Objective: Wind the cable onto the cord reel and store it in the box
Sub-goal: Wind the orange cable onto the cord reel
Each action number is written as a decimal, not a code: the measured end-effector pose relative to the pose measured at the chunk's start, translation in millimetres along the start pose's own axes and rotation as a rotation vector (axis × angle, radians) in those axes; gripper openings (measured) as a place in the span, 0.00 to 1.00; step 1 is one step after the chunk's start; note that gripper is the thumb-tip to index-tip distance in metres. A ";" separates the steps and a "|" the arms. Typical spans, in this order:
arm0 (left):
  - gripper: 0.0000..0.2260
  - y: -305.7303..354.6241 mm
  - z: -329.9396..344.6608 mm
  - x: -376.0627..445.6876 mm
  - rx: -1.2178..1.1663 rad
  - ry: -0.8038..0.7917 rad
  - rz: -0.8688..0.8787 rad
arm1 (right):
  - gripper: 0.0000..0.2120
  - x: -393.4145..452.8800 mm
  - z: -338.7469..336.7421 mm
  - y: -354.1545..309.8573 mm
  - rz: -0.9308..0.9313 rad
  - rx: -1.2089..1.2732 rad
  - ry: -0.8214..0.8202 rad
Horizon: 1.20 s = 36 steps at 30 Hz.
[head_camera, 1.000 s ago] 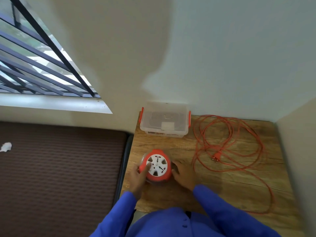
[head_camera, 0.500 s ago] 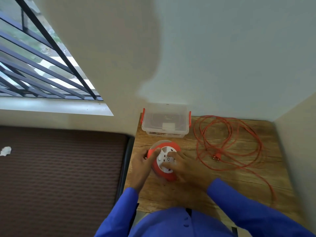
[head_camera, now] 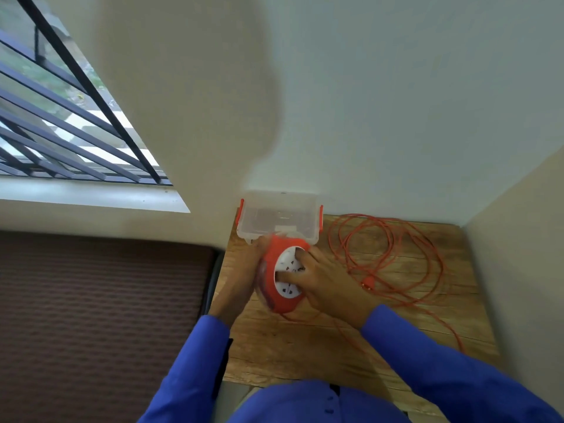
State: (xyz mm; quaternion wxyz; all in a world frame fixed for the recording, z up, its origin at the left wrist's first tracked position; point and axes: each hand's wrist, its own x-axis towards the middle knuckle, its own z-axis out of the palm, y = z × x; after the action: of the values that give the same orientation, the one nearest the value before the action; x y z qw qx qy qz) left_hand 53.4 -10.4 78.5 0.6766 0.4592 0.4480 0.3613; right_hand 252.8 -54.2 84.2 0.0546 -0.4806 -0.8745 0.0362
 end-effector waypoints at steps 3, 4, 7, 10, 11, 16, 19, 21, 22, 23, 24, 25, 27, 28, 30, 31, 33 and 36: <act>0.36 -3.9 12.7 -8.2 -0.342 -0.030 -0.203 | 0.29 1.7 -13.0 1.4 -0.066 0.064 0.029; 0.36 -7.7 14.9 -9.6 -0.384 -0.041 -0.210 | 0.29 1.0 -17.3 2.7 -0.082 0.073 0.035; 0.34 -19.5 17.0 -11.8 -0.492 -0.111 -0.199 | 0.28 -4.8 -24.7 9.4 -0.097 0.133 0.019; 0.34 -22.8 27.2 -13.9 -0.546 -0.228 -0.185 | 0.25 -11.7 -32.0 20.6 -0.105 0.218 -0.032; 0.36 -23.5 31.0 -13.6 -0.557 -0.234 -0.171 | 0.24 -13.6 -33.8 24.8 -0.096 0.264 -0.043; 0.47 -21.2 46.4 -14.1 -0.563 -0.183 -0.115 | 0.32 -9.6 -43.1 26.6 0.411 0.698 0.016; 0.38 -21.0 55.2 -11.3 -0.511 -0.134 -0.050 | 0.32 -3.0 -37.2 22.8 0.557 0.663 0.119; 0.33 -22.3 58.1 -10.0 -0.517 -0.144 -0.020 | 0.36 -3.1 -34.8 21.6 0.598 0.567 0.114; 0.32 -23.3 59.2 -9.4 -0.522 -0.143 -0.018 | 0.36 -4.4 -33.5 22.4 0.610 0.539 0.123; 0.32 -23.4 60.5 -8.9 -0.534 -0.140 -0.022 | 0.35 -6.7 -32.2 23.6 0.614 0.518 0.145; 0.33 -23.0 61.4 -7.8 -0.545 -0.122 -0.030 | 0.31 -9.9 -31.4 23.1 0.598 0.495 0.167; 0.34 -22.6 62.0 -6.4 -0.555 -0.094 -0.035 | 0.25 -13.8 -30.4 21.8 0.553 0.469 0.200; 0.31 -22.9 61.6 -1.8 -0.562 -0.051 -0.020 | 0.12 -25.3 -31.4 20.9 0.375 0.392 0.275; 0.30 -23.5 60.5 0.0 -0.562 -0.050 -0.013 | 0.12 -30.9 -31.8 23.1 0.263 0.378 0.268; 0.30 -24.2 59.3 2.1 -0.557 -0.059 -0.031 | 0.19 -38.0 -35.7 29.5 0.089 0.412 0.135; 0.31 -25.0 59.3 2.5 -0.553 -0.068 -0.040 | 0.22 -39.3 -40.0 32.6 0.041 0.416 0.062; 0.31 -27.0 59.2 2.9 -0.558 -0.091 -0.041 | 0.26 -40.5 -48.1 39.2 -0.011 0.345 -0.022; 0.33 -26.7 60.7 3.7 -0.589 -0.105 -0.072 | 0.28 -43.5 -55.4 45.2 -0.106 0.208 -0.049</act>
State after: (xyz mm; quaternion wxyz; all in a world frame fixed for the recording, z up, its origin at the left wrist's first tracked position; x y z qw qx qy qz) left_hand 113.6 -33.5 63.0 0.8154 0.2449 0.3043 0.4274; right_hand 320.9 -66.1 131.3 0.0847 -0.4243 -0.8913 0.1358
